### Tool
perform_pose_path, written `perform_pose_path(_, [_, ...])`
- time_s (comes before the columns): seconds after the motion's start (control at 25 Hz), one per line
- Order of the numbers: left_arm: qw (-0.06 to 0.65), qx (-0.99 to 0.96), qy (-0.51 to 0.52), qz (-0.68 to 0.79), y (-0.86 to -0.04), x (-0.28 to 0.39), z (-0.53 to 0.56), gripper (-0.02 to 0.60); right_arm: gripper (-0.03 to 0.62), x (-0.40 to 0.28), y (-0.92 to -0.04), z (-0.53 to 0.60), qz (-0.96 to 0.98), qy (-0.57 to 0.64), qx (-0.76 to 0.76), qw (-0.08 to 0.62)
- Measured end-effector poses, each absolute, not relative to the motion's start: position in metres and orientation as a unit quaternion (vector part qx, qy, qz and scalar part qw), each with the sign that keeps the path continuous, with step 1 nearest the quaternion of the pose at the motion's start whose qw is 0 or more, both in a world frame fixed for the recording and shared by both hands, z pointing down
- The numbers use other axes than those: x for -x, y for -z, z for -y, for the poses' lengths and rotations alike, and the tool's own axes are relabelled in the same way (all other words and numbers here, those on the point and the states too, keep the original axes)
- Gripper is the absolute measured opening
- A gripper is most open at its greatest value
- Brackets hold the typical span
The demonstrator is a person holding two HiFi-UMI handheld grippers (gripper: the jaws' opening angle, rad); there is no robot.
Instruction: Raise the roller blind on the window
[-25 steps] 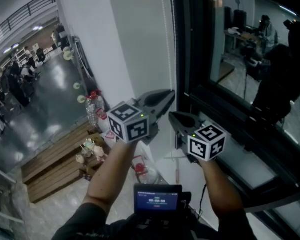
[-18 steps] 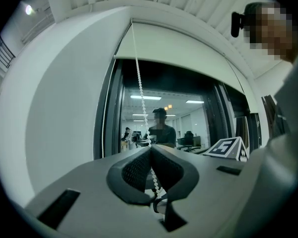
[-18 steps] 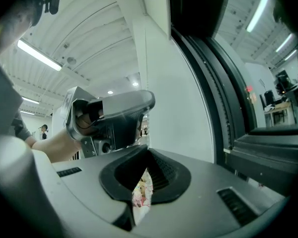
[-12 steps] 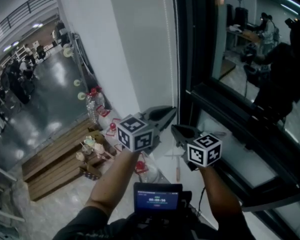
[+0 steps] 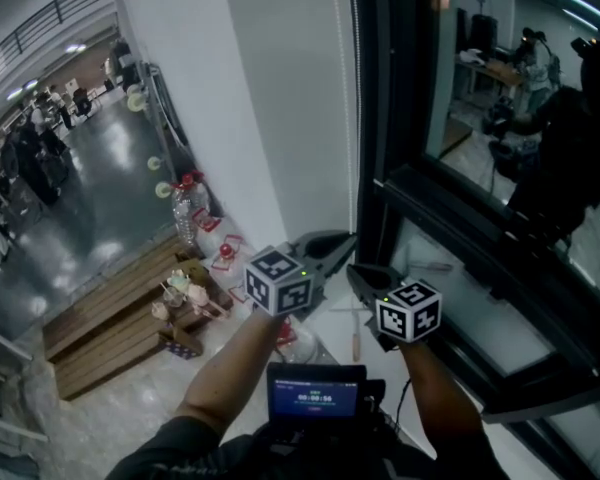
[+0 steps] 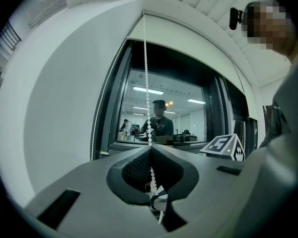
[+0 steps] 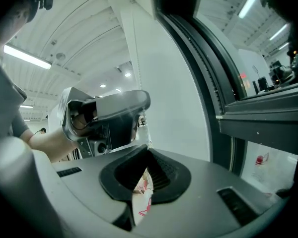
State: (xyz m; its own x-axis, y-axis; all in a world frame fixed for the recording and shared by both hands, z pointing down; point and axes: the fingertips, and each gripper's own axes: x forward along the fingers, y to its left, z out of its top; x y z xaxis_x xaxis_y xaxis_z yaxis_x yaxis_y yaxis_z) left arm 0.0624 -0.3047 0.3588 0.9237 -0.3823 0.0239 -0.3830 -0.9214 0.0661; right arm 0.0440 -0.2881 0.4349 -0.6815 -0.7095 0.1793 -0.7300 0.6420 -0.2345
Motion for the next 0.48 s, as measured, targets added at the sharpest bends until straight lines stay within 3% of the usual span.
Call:
perform_pose_path(0.16, [0.034, -0.981, -0.005, 0.189, -0.358, -0.063, 0.301, 0.002, 0.003, -0.046, -0.434, 0.280, 0.908, -0.143, -0.391, 0.054])
perform_pose_path(0.28, [0.036, -0.981, -0.001, 0.189, -0.358, -0.062, 0.300, 0.002, 0.039, -0.062, -0.423, 0.277, 0.905, -0.129, -0.400, 0.074])
perform_pose_path(0.48, [0.039, -0.982, 0.007, 0.186, -0.357, -0.061, 0.298, 0.002, 0.052, -0.087, -0.357, 0.276, 0.905, -0.084, -0.416, 0.035])
